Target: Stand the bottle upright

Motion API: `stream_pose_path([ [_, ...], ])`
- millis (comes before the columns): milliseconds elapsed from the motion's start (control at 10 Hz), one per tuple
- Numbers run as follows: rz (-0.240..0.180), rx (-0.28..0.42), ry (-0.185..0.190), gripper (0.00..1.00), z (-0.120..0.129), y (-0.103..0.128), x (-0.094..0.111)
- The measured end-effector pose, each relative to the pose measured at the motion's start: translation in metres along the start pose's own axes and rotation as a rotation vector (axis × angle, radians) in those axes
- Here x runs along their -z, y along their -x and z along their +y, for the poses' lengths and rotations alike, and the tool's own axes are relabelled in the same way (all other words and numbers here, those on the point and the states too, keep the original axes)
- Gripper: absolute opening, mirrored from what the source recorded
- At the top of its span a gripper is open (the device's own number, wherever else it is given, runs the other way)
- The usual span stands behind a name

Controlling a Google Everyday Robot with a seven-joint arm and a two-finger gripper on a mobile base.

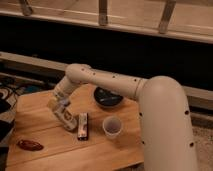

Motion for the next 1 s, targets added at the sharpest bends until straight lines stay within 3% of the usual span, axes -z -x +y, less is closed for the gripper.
stream_pose_path([
  [300,-0.010,0.067,0.042,0.01,0.004,0.020,-0.016],
  [600,-0.036,0.157,0.092,0.01,0.008,0.058,-0.044],
  [800,-0.072,0.203,0.109,0.01,0.013,0.068,-0.044],
  [1000,-0.137,0.255,0.115,0.01,0.017,0.075,-0.034],
])
